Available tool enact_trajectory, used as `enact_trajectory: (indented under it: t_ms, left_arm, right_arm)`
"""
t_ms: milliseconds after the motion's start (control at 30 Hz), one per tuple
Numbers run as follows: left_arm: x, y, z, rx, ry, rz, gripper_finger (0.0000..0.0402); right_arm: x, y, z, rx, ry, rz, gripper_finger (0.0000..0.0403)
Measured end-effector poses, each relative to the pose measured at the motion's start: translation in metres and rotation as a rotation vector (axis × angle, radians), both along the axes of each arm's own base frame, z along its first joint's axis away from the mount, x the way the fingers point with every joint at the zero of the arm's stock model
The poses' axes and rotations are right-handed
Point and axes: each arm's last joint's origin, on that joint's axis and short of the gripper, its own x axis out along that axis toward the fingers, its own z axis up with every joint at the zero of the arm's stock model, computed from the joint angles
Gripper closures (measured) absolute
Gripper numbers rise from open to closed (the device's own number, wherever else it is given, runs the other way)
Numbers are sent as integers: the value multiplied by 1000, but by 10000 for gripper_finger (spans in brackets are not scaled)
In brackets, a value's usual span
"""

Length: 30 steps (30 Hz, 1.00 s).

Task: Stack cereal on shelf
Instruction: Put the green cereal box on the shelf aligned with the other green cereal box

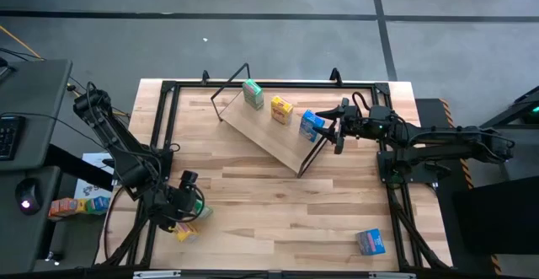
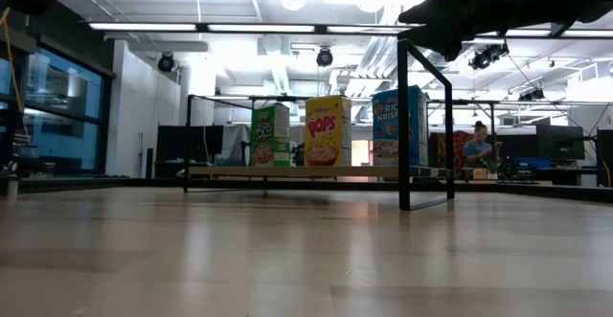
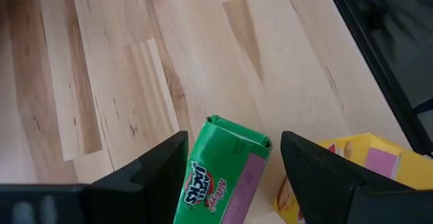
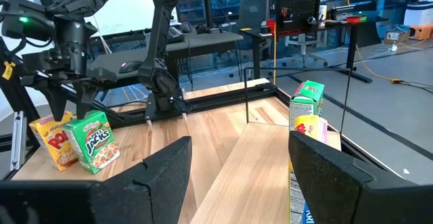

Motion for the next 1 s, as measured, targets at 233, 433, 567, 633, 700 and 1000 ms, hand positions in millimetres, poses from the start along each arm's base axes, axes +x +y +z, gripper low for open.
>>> enact_trajectory:
  t_ms: [233, 433, 567, 633, 700, 1000]
  left_arm:
    - [0, -1, -3, 23, 28, -14, 174]
    - [1, -1, -14, 56, 42, -20, 174]
    - [3, 0, -16, 71, 34, -25, 174]
    - [5, 0, -16, 76, 28, -31, 174]
    - [6, 1, -16, 75, 34, -27, 174]
    - [8, -1, -8, 63, 26, -33, 174]
  right_arm:
    - [0, 0, 0, -1, 3, 0, 162]
    - [0, 0, -1, -3, 16, 0, 162]
    - [0, 0, -2, 4, 15, 0, 162]
    - [0, 0, -2, 4, 15, 0, 162]
    - [0, 0, -2, 4, 15, 0, 162]
    - [0, 0, -2, 4, 15, 0, 162]
